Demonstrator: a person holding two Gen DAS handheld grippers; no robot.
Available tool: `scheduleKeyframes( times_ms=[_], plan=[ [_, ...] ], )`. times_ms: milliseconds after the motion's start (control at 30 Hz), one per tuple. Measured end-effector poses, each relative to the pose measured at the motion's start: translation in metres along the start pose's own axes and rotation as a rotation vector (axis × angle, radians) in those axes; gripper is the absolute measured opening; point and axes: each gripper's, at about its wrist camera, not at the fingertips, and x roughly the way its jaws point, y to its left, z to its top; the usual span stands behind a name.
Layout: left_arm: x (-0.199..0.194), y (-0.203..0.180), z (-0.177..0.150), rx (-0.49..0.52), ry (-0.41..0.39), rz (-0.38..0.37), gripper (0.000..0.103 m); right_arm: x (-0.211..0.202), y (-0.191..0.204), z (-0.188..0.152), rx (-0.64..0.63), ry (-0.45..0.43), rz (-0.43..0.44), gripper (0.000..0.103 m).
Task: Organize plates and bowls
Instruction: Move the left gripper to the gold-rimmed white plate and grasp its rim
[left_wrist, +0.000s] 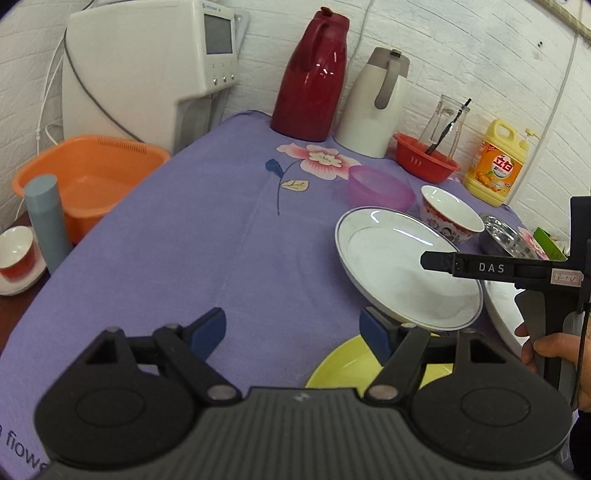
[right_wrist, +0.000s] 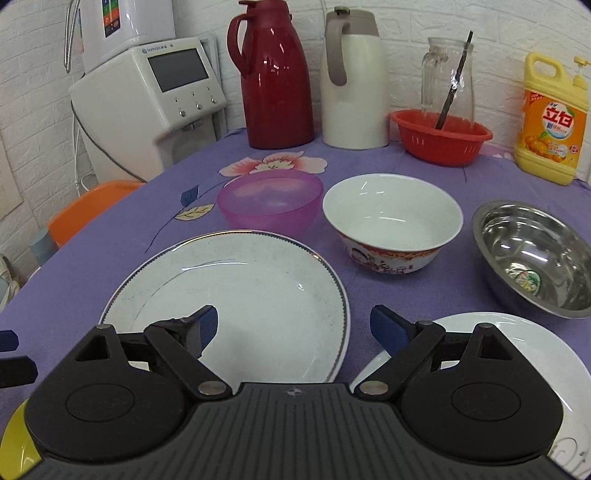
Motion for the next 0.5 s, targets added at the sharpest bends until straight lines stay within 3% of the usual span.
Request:
scheduleKeyframes(
  times_ms=[100, 233, 500],
  plan=[
    [0.009, 0.008, 0.006, -0.024, 0.013, 0.011, 0.072, 0.011, 0.006, 0.000, 0.008, 0.042, 0.035, 0.103],
    [0.017, 0.008, 0.015, -0.016, 0.009, 0.014, 0.072, 0.014, 0.019, 0.002, 0.003, 0.036, 0.031, 0.103],
    [0.050, -0.017, 0.037, 0.033, 0.025, -0.038, 0.072, 0.008, 0.020, -0.005, 0.009, 0.031, 0.069, 0.103]
  ],
)
